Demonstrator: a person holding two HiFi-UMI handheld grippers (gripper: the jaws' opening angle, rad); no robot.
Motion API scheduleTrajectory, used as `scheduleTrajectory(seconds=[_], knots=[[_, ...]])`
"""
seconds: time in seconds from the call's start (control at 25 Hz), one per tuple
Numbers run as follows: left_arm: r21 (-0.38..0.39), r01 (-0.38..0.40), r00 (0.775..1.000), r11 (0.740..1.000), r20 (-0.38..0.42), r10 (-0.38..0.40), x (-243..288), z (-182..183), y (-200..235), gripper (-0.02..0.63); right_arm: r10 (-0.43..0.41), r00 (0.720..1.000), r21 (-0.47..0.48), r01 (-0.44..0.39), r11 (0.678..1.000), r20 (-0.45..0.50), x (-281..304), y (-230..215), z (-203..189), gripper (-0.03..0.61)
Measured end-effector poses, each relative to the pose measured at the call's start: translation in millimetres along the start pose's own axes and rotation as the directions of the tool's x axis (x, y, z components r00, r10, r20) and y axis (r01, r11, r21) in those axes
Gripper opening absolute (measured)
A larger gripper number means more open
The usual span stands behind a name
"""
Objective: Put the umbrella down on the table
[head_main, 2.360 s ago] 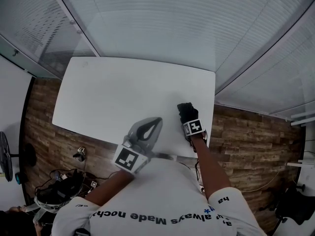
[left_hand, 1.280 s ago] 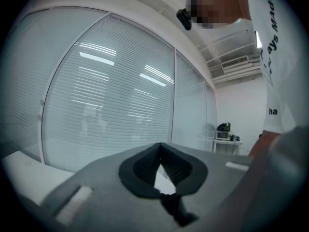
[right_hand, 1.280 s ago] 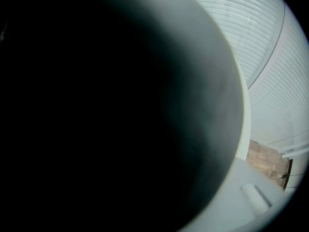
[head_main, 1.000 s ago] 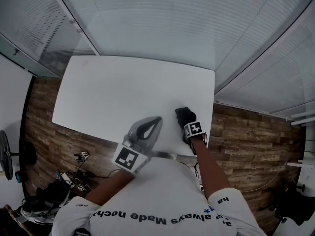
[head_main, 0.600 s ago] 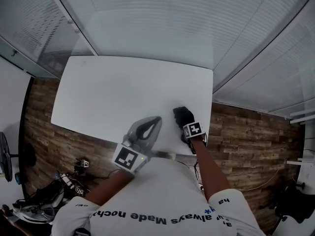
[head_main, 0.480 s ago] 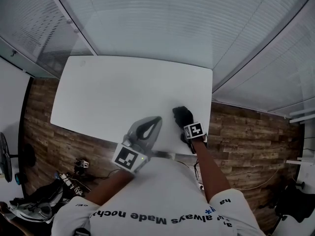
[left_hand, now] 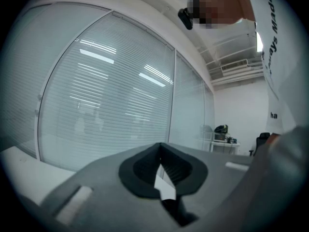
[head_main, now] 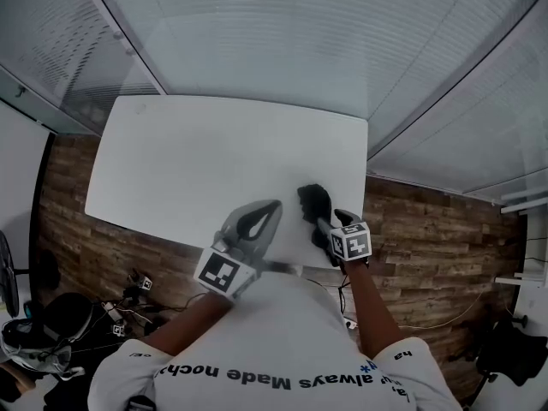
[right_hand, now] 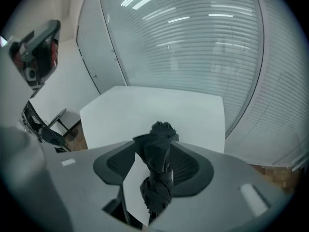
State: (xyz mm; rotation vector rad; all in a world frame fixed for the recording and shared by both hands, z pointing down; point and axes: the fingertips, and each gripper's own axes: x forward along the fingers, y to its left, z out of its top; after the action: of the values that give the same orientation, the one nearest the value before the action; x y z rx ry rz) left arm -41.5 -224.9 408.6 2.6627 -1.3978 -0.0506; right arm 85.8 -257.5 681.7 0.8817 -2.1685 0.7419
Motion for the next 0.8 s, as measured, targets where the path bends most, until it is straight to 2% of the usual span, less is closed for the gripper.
scheduleTrajectory(seconds=[0.08, 0.16, 0.4, 0.6, 0.8], knots=[[-0.001, 0.002, 1.000, 1.000, 0.001, -0.002, 0.5, -0.2, -0.7, 0.003, 0.002, 0.994, -0.030, 0.001, 1.000, 0.112, -21.0, 6.8, 22.0, 0.210], [0.000, 0.005, 1.000, 1.000, 0.003, -0.005, 1.7, 1.1, -1.0, 0.003, -0.003, 0.974, -0.061, 0.017, 0.998, 0.225, -45.4, 13.4, 46.7, 0.199], [0.005, 0.016, 1.000, 1.000, 0.003, -0.016, 3.6, 4.8, -5.9, 0.003, 0.019, 0.885, -0.140, 0.052, 0.989, 0.466, -124.4, 46.4, 108.9, 0.170], [0.005, 0.026, 1.000, 1.000, 0.007, -0.026, 3.0, 6.0, -6.6, 0.003, 0.061, 0.790, -0.221, 0.095, 0.971, 0.609, -180.8, 81.4, 145.1, 0.138], [0.002, 0.034, 0.999, 0.999, 0.008, -0.034, 4.4, 6.4, -4.7, 0.002, 0.102, 0.726, -0.251, 0.100, 0.963, 0.680, -212.6, 109.5, 164.3, 0.109]])
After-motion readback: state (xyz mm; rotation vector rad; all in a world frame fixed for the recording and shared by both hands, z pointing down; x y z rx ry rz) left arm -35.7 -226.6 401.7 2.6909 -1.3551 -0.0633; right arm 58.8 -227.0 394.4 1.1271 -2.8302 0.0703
